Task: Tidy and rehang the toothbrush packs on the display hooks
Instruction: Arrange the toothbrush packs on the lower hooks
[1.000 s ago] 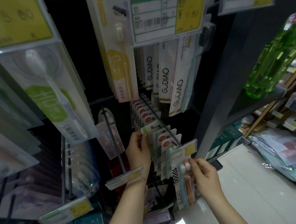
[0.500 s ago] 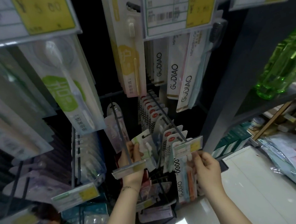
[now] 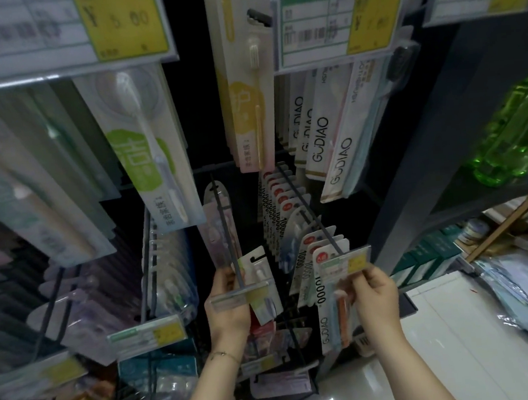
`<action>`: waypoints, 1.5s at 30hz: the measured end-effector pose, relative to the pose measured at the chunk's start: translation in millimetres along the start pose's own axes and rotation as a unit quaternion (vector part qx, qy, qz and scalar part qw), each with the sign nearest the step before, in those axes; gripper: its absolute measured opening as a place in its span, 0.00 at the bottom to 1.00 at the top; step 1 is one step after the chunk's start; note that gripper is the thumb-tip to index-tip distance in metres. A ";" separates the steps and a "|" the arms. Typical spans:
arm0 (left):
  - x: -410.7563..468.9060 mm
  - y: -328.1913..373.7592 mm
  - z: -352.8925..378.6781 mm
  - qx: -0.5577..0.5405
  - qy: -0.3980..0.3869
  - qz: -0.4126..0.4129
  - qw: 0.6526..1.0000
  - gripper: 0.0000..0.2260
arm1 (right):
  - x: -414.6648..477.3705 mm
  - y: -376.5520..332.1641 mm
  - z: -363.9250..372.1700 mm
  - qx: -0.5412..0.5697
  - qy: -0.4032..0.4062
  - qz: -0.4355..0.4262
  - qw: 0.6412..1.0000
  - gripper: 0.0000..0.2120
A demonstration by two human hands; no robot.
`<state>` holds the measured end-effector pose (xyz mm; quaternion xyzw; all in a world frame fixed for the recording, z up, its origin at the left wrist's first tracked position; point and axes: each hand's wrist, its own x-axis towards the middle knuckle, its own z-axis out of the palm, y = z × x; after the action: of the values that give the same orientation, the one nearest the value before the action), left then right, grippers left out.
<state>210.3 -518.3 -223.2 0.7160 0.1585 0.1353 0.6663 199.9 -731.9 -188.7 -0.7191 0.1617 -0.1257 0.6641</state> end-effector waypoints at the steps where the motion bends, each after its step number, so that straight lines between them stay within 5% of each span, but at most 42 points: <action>1: 0.3 -2.2 -2.2 0.007 0.001 0.004 1.000 0.04 | -0.1 -1.8 -1.2 0.000 0.000 -0.003 1.000 0.13; 23: -21.4 3.0 -23.9 0.050 0.008 0.075 0.996 0.19 | 11.4 -9.2 19.7 0.009 -0.016 0.070 0.997 0.08; 30: -26.1 -0.3 -34.1 0.074 -0.002 0.065 0.995 0.19 | 5.8 13.9 22.3 0.001 -0.009 0.100 0.995 0.16; 34: -33.0 5.2 -36.5 0.076 0.011 0.073 0.994 0.15 | -4.6 21.4 24.9 0.007 -0.022 0.093 0.995 0.10; 45: -61.5 20.6 -39.3 0.107 -0.009 0.082 0.991 0.09 | -35.4 15.3 58.5 -0.097 -0.331 0.021 0.938 0.07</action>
<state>139.3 -508.7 -198.6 0.7950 0.1064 0.1651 0.5739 189.5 -665.2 -207.8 -0.7772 -0.0407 0.1496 0.6099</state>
